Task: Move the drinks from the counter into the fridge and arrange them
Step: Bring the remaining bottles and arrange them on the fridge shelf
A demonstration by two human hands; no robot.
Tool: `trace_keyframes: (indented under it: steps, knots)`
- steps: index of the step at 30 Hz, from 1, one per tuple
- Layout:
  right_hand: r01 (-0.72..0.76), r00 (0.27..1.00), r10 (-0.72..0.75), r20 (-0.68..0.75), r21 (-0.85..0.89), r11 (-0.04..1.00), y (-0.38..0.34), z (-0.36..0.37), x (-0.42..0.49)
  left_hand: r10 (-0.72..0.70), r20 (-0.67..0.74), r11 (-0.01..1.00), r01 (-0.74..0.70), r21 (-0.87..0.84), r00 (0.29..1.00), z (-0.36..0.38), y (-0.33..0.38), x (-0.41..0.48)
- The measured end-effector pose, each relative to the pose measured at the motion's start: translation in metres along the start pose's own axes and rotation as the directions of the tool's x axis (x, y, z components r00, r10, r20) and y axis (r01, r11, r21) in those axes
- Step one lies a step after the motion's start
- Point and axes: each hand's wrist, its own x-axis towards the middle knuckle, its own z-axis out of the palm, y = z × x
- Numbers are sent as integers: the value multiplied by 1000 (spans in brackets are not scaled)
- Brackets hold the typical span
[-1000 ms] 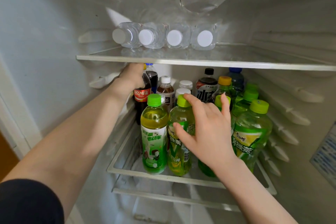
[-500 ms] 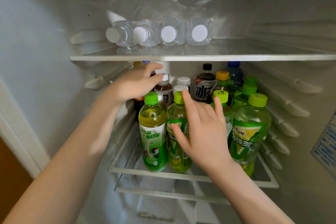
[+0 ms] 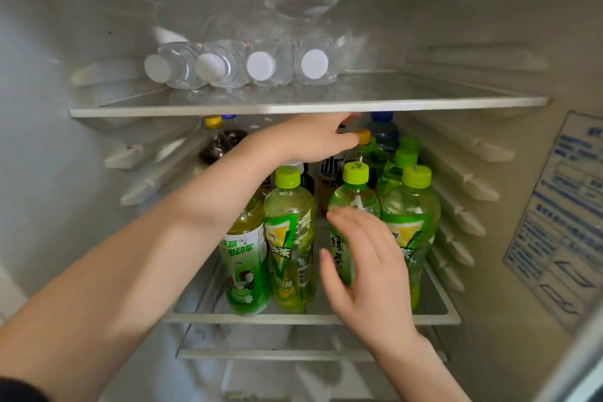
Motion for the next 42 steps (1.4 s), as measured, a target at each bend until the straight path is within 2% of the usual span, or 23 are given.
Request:
trace_keyframes:
  steps: [4, 8, 12, 15, 18, 21, 25, 29, 32, 37, 39, 42]
  knots:
    - [-59, 996, 57, -75, -14, 998, 8, -8, -12, 10, 56, 998, -13, 58, 998, 11, 9, 21]
    - [-129, 988, 123, -97, -53, 990, 16, -17, -17, -12, 23, 982, 8, 189, 1000, 21, 6, 30]
    - [-170, 980, 153, -129, -139, 976, 14, -23, -3, -4, 9, 987, 3, 164, 1000, 20, 4, 29]
    - [-202, 979, 187, -80, -278, 939, 5, -24, 23, 7, 16, 988, -9, 154, 1000, 19, 2, 26]
    - [-195, 971, 234, 39, -430, 882, -5, -21, 46, 11, -10, 989, -10, 146, 1000, 20, -1, 21]
    - [-173, 968, 240, 80, -481, 859, -9, -18, 50, 5, -37, 990, 0, 141, 999, 20, -4, 16]
    - [-157, 984, 178, 25, -356, 921, -2, -28, 32, 9, -29, 991, -5, 133, 1000, 19, -6, 5]
    - [-170, 985, 166, -40, -180, 969, 6, -43, 13, 82, -26, 990, -79, 118, 996, 19, -2, -11]
    - [-176, 983, 172, -70, -59, 983, 12, -54, -4, 152, -86, 984, -143, 102, 985, 23, 4, -25]
    - [-239, 955, 239, -177, 22, 971, 17, -62, -26, 185, -179, 982, -177, 58, 966, 9, 16, -43]
    - [-247, 950, 249, -188, 33, 969, 17, -63, -29, 209, -165, 978, -204, 49, 964, 4, 19, -53]
    - [-238, 951, 239, -195, 30, 971, 17, -66, -36, 339, -124, 940, -331, 82, 933, 7, 23, -77]
